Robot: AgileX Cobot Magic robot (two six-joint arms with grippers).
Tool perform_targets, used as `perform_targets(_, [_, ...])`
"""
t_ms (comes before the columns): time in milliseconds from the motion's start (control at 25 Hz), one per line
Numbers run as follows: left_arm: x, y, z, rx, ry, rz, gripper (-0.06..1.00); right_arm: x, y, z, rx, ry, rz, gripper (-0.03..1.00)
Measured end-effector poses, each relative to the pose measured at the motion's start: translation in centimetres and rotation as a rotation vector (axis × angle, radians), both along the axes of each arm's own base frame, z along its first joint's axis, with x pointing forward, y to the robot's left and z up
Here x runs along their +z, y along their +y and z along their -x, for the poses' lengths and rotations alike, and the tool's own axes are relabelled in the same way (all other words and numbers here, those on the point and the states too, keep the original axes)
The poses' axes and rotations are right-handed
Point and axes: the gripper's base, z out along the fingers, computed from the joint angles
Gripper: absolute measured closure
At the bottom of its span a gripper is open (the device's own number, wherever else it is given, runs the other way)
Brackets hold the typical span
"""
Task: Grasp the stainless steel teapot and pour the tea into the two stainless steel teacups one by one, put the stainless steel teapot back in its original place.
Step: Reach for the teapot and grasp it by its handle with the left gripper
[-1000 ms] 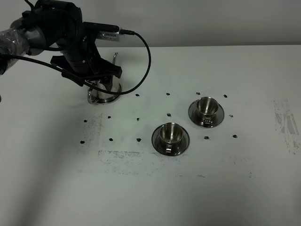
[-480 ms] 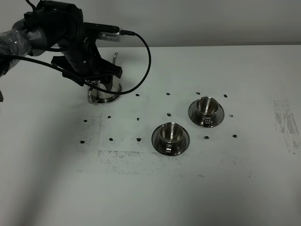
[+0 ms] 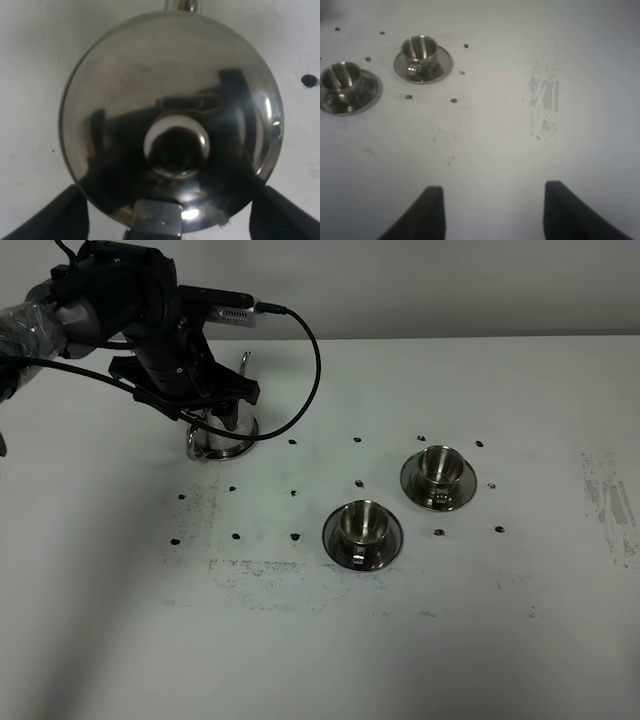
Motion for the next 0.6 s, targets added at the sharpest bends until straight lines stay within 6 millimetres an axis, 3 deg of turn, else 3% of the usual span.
perform_targets(600, [-0.80, 0.02, -0.33, -0.005, -0.011, -0.013, 0.30, 0.00, 0.00, 0.00, 0.000, 0.000, 0.000, 0.53])
